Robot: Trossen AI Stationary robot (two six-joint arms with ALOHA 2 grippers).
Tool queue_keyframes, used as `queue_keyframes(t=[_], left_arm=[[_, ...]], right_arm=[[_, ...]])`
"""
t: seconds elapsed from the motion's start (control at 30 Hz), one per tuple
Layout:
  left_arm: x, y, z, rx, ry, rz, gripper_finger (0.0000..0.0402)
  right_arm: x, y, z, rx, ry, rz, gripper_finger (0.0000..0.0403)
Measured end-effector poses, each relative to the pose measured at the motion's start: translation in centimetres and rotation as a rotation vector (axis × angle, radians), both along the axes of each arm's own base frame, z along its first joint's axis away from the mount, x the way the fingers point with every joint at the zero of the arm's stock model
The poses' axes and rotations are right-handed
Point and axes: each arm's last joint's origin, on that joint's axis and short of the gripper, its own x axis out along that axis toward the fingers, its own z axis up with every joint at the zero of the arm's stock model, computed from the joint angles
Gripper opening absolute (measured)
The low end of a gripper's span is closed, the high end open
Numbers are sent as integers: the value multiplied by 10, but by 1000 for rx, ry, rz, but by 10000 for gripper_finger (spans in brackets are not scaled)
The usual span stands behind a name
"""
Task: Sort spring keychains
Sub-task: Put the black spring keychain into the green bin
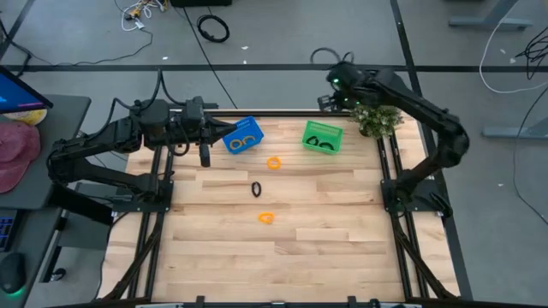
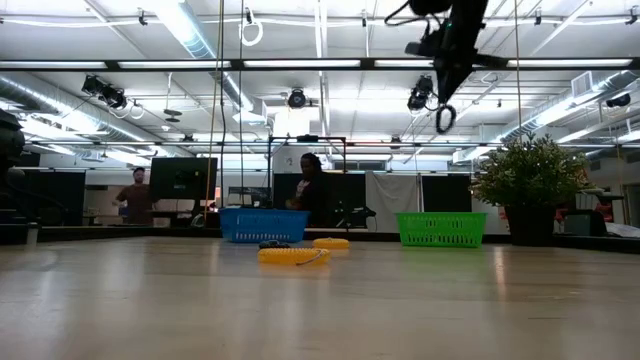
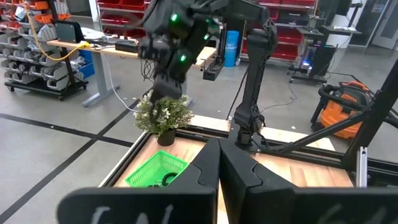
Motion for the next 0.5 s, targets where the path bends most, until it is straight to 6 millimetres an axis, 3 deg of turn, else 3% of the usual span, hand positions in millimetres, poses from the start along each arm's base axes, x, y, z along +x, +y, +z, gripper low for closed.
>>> queue_keyframes(t=[0.27,0.5], left_arm=[[0,0,0,2,4,0,7],[0,0,0,2,4,0,7]], right_arm=[[21,-12,-29,123,71,38,0],[16,-22,-67,286,87,38,0]])
